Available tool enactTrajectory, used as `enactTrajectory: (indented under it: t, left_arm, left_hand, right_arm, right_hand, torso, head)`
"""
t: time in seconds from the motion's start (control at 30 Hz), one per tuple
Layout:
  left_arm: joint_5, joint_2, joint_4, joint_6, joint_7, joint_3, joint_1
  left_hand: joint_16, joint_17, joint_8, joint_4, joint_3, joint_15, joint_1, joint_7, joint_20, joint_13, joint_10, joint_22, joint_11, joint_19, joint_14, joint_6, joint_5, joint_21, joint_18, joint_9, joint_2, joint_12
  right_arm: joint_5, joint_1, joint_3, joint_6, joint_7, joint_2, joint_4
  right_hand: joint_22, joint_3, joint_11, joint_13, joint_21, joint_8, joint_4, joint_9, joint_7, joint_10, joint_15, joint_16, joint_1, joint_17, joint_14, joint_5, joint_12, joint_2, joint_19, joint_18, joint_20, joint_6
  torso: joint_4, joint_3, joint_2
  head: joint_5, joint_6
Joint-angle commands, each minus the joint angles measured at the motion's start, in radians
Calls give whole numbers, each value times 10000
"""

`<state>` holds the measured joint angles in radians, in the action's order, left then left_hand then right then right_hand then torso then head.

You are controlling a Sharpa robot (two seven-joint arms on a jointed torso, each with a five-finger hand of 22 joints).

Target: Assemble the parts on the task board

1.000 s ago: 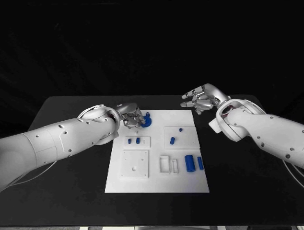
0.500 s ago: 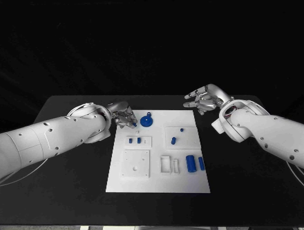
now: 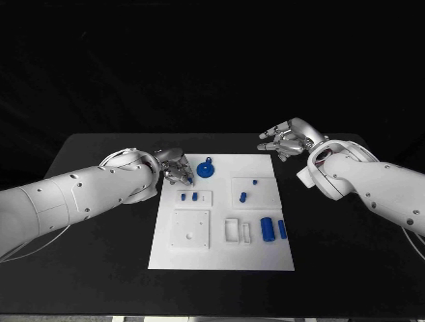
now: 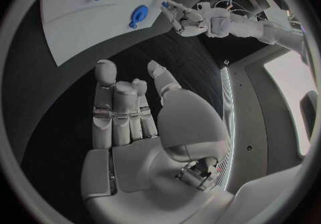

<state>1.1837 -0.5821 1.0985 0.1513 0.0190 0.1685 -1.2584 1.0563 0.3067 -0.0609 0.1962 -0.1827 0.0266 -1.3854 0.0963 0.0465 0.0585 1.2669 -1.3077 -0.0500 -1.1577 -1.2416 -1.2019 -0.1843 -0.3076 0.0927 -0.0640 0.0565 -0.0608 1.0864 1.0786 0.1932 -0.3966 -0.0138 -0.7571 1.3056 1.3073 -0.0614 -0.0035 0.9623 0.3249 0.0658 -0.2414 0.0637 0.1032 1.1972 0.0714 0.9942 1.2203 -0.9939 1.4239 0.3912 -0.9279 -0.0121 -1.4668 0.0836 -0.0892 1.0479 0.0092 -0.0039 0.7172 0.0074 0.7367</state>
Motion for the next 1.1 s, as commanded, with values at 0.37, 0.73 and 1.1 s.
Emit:
enactTrajectory:
  t: [0.37,0.73,1.1]
  left_arm:
    - [217,253,-206,-53,-109,95,112]
    - [321,292,-324,-59,-105,130,136]
    - [403,316,-393,-54,-121,145,138]
  left_hand:
    - [101,26,-19,39,-8,5,-49,10,0,-7,-9,-231,-27,18,-15,-38,-48,-89,-100,-8,44,33]
    - [116,30,-19,44,-17,3,-60,15,-3,-8,-23,-232,-32,32,-9,-25,-38,-111,-95,-8,42,34]
    - [135,30,-20,74,-35,4,-94,21,-2,-7,-14,-236,-32,50,-8,-24,-38,-178,-80,-8,31,33]
  right_arm:
    - [24,-4,5,69,-67,7,16]
    - [24,-4,5,71,-67,-3,20]
    - [24,-4,5,76,-66,-7,19]
  right_hand:
    - [322,-47,-15,-3,8,-40,-33,-14,32,-5,10,8,-98,-13,35,67,-63,7,-335,126,-28,20]
    - [321,-88,-17,-12,11,-41,-58,-14,30,-3,12,7,-109,-17,39,81,-77,8,-341,126,-30,22]
    - [321,-88,-17,-12,11,-41,-58,-14,30,-3,12,7,-109,-17,39,81,-77,8,-341,126,-30,22]
  torso:
    - [-4,12,-5]
    - [-5,4,-1]
    - [13,0,-5]
  head:
    - [-38,26]
    - [-49,28]
    - [-46,43]
